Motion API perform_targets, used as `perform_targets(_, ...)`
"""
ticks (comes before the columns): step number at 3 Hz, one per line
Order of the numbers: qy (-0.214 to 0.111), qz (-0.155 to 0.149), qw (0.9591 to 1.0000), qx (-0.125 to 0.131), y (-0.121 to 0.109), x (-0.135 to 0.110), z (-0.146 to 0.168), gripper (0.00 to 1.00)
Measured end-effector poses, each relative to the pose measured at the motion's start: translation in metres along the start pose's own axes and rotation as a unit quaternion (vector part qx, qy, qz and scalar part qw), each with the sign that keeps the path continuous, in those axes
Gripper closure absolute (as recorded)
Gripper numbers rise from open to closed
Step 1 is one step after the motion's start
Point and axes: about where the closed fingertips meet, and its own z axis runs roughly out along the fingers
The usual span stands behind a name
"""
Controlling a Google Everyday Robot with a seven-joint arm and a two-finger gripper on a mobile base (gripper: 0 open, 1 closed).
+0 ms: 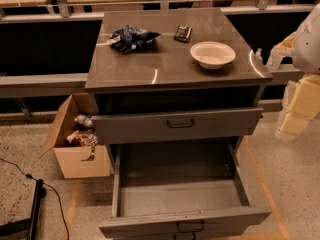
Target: Place blue chip bag into middle drawer
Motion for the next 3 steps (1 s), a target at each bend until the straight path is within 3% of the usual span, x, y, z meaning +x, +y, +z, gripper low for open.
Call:
perform_targets(1, 0.000, 0.000, 1.0000, 0.000, 0.000, 0.000, 0.000, 0.00)
perform_targets(2, -0.031, 0.009, 0.9991, 0.026, -0.007, -0.006, -0.005, 0.00)
perform_targets(3, -0.127, 0.032, 0.9886, 0.074, -0.038, -0.029, -0.012, 0.00)
